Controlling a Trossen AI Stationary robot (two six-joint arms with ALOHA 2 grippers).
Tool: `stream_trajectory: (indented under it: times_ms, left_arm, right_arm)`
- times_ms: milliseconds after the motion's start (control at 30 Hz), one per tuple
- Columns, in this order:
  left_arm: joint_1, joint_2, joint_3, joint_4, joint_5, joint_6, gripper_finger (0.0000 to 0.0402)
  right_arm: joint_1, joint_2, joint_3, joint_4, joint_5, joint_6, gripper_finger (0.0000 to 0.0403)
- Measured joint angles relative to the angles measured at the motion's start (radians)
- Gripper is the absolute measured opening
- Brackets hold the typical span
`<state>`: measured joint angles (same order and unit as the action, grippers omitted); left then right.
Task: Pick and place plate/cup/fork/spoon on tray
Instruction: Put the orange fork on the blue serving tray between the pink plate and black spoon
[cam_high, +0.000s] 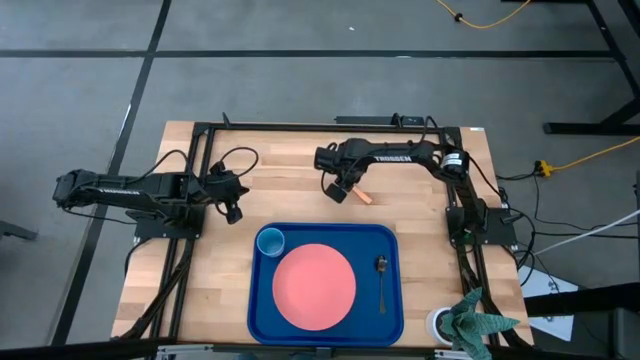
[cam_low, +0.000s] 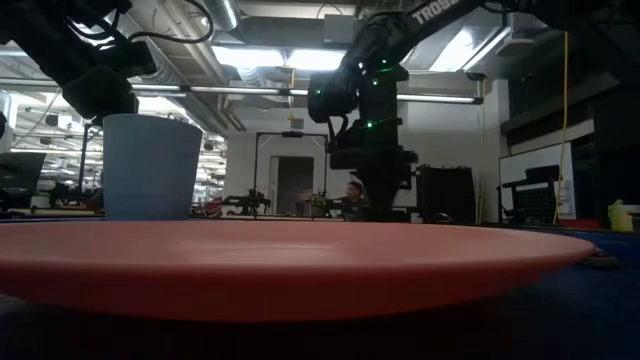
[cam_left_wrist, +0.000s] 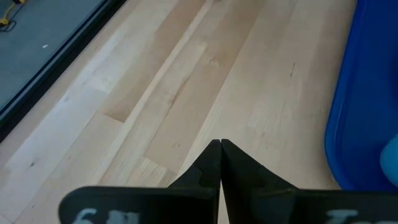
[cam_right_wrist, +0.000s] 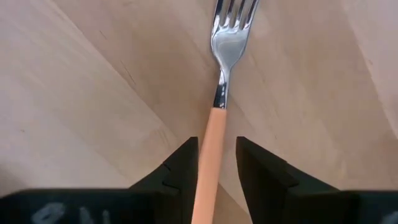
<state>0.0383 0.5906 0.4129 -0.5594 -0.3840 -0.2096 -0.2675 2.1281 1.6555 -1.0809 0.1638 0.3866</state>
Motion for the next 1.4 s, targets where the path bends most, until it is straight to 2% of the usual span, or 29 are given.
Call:
stream_trajectory:
  times_ms: [333, 500, 600, 700, 967, 1133, 1267, 1400]
  left_arm:
    - [0.000, 0.000, 0.000, 0.000, 0.000, 0.000, 0.0000]
    - [0.000, 0.000, 0.000, 0.000, 0.000, 0.000, 0.0000]
    - [0.000, 0.000, 0.000, 0.000, 0.000, 0.000, 0.0000]
    - [0.000, 0.000, 0.000, 0.000, 0.000, 0.000, 0.0000]
    - [0.000, 0.000, 0.000, 0.000, 0.000, 0.002, 0.0000]
    - [0.000, 0.000, 0.000, 0.000, 0.000, 0.004, 0.0000]
    - [0.000, 0.000, 0.000, 0.000, 0.000, 0.006, 0.0000]
    - [0.000, 0.000, 0.000, 0.000, 0.000, 0.006, 0.0000]
  right_arm:
    - [-0.006, 0.003, -0.147, 0.099, -0.005, 0.014, 0.0113]
    - [-0.009, -0.007, -0.217, 0.164, -0.068, 0.029, 0.0112]
    - [0.001, -0.009, -0.229, 0.170, -0.069, 0.075, 0.0095]
    - [0.013, -0.007, -0.219, 0.159, -0.075, 0.098, 0.0054]
    - [0.031, 0.007, -0.140, 0.088, -0.094, 0.164, 0.0050]
    - [0.059, 0.006, -0.023, -0.100, -0.143, 0.214, 0.0050]
    - [0.105, -0.005, 0.114, -0.286, -0.084, 0.317, 0.0050]
    - [0.215, -0.011, 0.268, -0.459, -0.063, 0.488, 0.0050]
